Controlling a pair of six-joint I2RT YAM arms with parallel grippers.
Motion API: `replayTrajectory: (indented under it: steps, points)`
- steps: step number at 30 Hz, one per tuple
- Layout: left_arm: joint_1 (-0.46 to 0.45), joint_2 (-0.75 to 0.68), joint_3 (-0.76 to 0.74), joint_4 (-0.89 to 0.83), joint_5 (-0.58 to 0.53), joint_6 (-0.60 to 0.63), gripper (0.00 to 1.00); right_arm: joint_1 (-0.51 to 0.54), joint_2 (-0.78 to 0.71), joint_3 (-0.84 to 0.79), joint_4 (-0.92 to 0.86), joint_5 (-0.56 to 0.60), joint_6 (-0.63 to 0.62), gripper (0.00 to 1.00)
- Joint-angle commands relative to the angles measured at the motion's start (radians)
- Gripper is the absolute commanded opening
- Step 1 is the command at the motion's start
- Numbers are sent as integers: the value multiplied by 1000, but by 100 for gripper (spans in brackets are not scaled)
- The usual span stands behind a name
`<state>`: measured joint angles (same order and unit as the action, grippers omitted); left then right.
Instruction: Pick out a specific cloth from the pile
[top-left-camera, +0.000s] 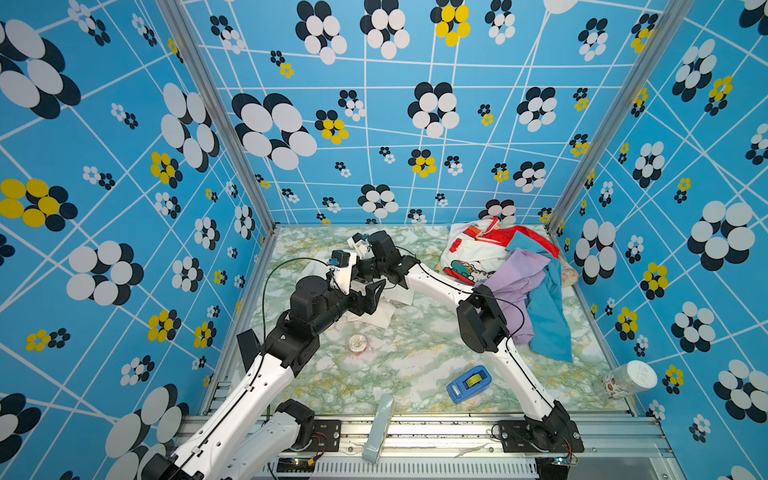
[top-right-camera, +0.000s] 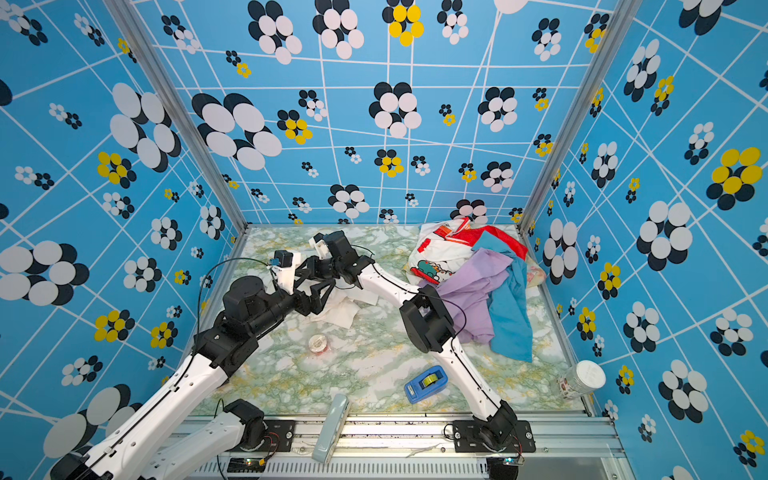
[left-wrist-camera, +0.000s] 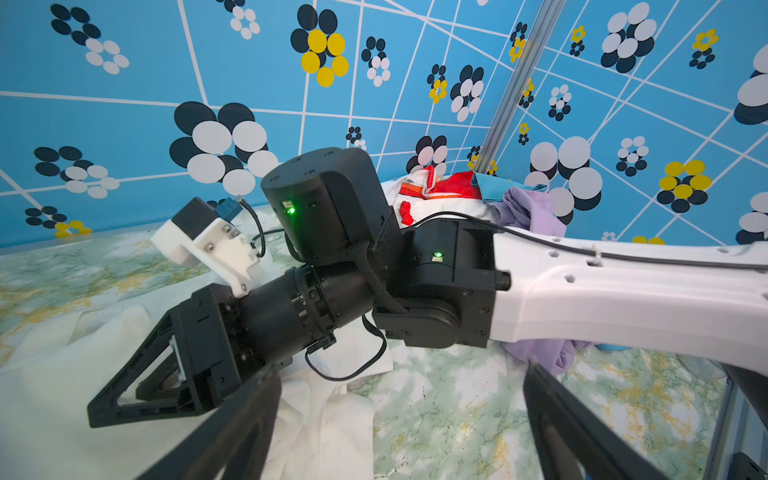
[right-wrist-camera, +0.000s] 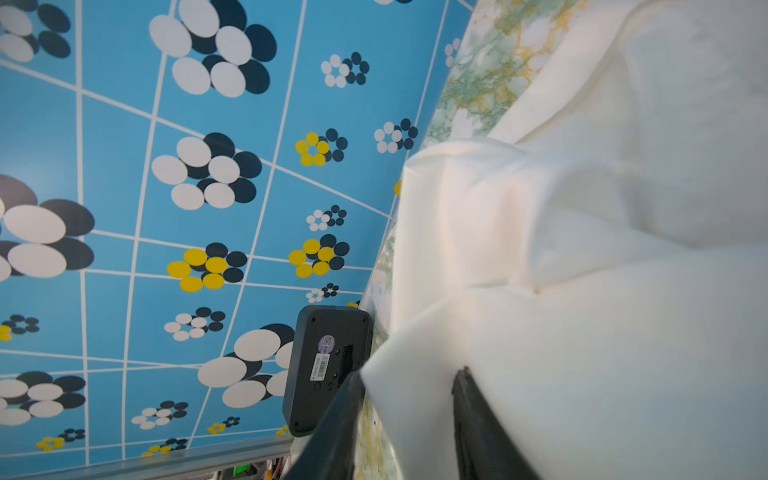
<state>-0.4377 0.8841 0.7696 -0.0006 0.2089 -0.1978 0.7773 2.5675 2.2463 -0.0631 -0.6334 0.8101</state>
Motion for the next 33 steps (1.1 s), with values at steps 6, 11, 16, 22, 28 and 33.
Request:
replayTrajectory:
  steps: [6, 11, 16, 22, 28, 33]
  points:
    - [11, -20, -1, -9, -20, 7, 93, 20, 62, 27, -37, 17, -11, 61]
    - [11, -26, 5, -12, -18, -3, 94, 20, 39, 24, -77, 0, -44, 75]
    - [11, -47, 11, -28, -26, -11, 93, 20, -34, 17, -154, 18, -135, 90]
    - [11, -76, 16, -52, -49, -3, 93, 20, -136, 7, -297, 73, -258, 99]
    - [11, -64, 22, -55, -34, -12, 93, 20, -205, 72, -573, 215, -415, 99]
    - [11, -64, 24, -62, -26, -15, 93, 13, -247, 73, -679, 282, -457, 99]
